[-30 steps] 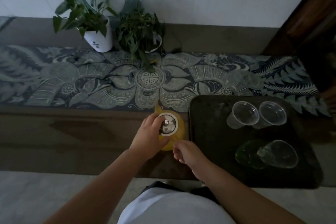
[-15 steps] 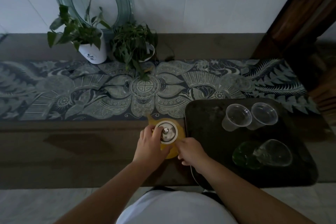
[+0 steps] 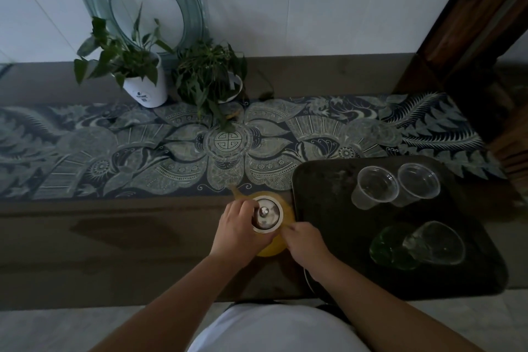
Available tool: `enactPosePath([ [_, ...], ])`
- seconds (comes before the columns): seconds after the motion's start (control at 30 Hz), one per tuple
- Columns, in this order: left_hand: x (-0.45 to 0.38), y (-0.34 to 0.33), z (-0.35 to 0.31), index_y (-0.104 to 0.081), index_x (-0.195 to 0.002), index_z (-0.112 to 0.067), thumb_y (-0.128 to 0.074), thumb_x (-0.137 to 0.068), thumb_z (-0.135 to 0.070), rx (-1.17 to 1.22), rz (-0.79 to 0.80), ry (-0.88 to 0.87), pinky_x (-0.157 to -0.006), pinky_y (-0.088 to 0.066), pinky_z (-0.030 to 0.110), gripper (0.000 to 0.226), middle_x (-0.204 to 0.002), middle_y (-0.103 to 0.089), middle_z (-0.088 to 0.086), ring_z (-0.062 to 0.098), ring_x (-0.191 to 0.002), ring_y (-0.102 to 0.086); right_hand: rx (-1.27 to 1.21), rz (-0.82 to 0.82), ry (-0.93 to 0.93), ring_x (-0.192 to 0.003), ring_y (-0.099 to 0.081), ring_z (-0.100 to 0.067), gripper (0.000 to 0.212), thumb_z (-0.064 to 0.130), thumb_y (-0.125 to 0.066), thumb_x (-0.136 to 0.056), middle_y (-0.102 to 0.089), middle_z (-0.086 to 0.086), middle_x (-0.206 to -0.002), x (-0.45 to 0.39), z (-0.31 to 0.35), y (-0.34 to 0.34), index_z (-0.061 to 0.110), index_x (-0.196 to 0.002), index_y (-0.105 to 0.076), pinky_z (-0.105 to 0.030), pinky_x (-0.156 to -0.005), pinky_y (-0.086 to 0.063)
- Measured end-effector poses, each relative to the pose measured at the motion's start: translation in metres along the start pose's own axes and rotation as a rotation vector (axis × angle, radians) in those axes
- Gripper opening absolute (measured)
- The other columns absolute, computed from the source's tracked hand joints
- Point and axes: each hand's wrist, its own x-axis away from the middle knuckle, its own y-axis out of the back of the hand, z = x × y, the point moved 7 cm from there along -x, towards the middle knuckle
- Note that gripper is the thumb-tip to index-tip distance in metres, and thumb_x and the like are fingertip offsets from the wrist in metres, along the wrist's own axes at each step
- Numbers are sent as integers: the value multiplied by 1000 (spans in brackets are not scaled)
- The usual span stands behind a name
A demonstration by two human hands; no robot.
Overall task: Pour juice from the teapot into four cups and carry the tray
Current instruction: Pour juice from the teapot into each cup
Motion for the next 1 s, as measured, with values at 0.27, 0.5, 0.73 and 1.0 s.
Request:
enactPosePath([
  [0.27, -7, 18, -26, -57, -103, -15, -69, -61, -57, 18, -77, -45, -78, -52, 45, 60, -107, -62, 5, 28, -96, -59, -35, 3, 19, -61, -43, -20, 27, 24, -53, -89, -45, -7, -63, 8, 18, 23, 16, -63, -55, -34, -60, -33],
  [0.5, -18, 29, -69, -56, -115, -21, -61, -65, -64, -16, -60, -92, -90, -48, 43, 66, -123, -59, 0, 26, -113, -53, -81, -58, -2, -60, -44, -21, 22, 27, -54, -88, -47, -7, -65, 31, 34, 62, 15, -71, -58, -36, -60, -35],
  [0.73, -26, 19, -120, -52, -125, -24, -56, -68, -65, 84, 7, -140, -99, -41, 42, 69, -135, -52, -4, 20, -123, -45, -158, -99, -29, -41, -35, -7, 22, 25, -55, -88, -39, -1, -53, 57, 33, 120, 15, -69, -53, -25, -44, -27],
  [1.0, -21, -5, -193, -36, -140, -33, -57, -62, -68, 134, 79, -221, -107, -26, 41, 88, -152, -30, -6, 19, -138, -25, -176, -85, -22, -39, -28, -10, 31, 21, -55, -89, -34, 1, -48, 84, 23, 200, 16, -60, -47, -22, -39, -23],
])
